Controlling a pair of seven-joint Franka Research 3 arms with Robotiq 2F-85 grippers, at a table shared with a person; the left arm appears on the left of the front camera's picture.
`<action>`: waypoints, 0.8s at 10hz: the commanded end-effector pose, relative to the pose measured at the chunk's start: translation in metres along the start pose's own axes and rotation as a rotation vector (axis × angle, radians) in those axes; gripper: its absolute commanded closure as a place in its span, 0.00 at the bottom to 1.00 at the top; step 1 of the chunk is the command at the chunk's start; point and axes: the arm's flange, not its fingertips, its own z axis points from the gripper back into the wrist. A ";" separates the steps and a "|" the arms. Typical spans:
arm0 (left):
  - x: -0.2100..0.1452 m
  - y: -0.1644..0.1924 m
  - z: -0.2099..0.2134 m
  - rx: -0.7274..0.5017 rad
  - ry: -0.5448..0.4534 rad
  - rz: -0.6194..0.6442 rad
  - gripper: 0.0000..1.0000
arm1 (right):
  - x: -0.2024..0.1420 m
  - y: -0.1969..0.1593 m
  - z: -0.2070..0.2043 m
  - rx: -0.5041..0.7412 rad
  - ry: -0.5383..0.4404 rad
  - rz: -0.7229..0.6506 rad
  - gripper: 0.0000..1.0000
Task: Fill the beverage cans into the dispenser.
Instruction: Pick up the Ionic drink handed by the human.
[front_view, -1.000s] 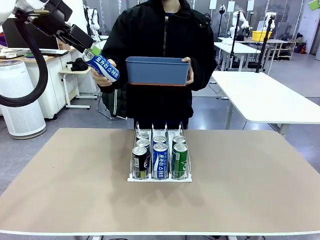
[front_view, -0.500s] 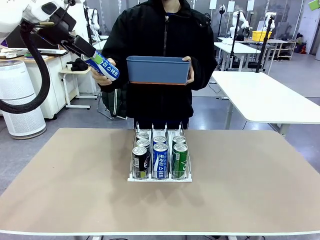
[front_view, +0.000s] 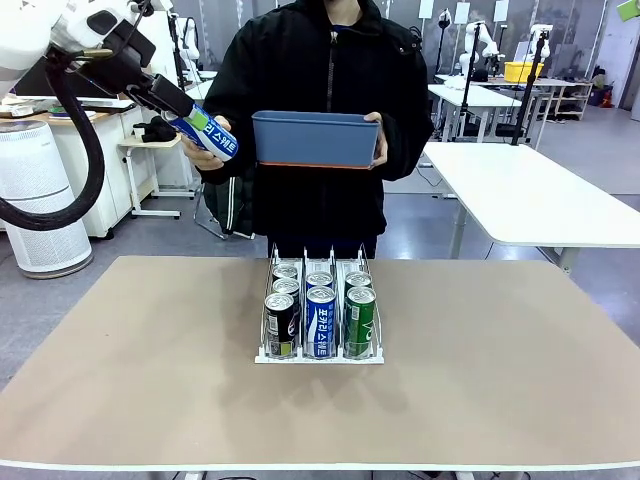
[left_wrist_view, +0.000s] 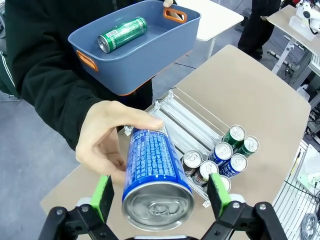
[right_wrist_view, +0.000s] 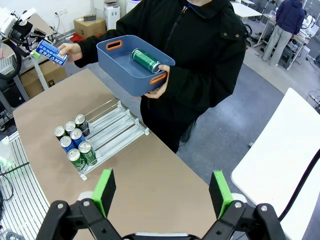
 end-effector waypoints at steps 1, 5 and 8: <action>-0.007 0.005 -0.007 -0.019 -0.056 -0.020 0.00 | -0.001 0.002 -0.001 0.006 -0.002 0.000 0.00; -0.002 0.007 -0.010 -0.032 -0.052 -0.025 0.00 | -0.001 0.002 -0.001 0.006 -0.002 0.000 0.00; 0.000 0.003 -0.004 -0.008 -0.022 -0.007 0.00 | -0.001 0.002 -0.001 0.006 -0.002 0.000 0.00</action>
